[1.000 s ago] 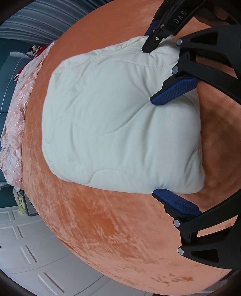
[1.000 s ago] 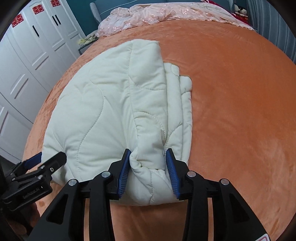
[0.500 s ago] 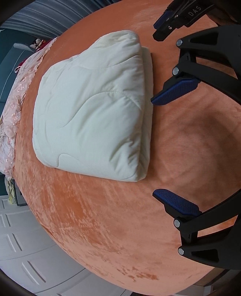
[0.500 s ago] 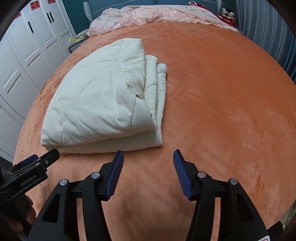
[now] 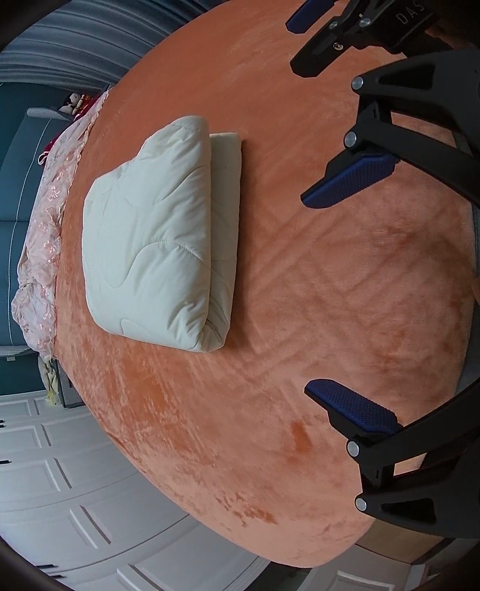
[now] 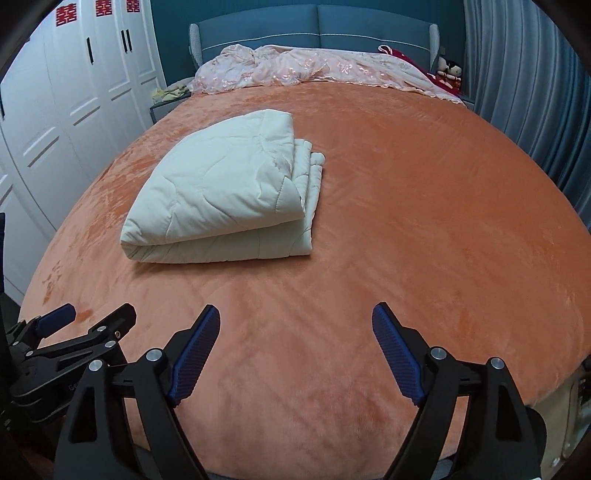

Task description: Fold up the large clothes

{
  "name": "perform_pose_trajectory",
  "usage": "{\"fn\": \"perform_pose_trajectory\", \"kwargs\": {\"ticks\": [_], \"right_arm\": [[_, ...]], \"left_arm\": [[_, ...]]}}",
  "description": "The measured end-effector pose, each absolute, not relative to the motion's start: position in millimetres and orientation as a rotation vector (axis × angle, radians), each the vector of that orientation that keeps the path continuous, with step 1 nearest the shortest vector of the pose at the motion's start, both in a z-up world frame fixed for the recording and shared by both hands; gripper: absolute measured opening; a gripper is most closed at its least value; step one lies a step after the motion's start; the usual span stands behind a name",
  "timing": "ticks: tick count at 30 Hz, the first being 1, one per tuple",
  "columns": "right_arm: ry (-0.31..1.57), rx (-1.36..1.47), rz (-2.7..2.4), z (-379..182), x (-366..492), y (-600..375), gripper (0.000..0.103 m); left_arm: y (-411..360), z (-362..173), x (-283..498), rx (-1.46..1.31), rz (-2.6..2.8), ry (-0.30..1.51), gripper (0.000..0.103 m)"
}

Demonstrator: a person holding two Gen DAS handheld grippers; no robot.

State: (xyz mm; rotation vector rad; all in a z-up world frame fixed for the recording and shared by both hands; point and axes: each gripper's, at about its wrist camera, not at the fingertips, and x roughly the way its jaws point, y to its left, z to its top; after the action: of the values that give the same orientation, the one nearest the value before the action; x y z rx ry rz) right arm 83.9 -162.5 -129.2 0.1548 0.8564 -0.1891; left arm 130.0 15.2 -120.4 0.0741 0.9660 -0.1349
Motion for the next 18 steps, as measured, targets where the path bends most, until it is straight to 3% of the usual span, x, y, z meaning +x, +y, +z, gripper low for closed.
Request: {"fn": "perform_pose_trajectory", "kwargs": {"ticks": [18], "right_arm": [[0.775,0.106,-0.213,-123,1,-150,0.083]], "left_arm": [[5,-105,48,0.128,-0.139,0.855,0.091]]}}
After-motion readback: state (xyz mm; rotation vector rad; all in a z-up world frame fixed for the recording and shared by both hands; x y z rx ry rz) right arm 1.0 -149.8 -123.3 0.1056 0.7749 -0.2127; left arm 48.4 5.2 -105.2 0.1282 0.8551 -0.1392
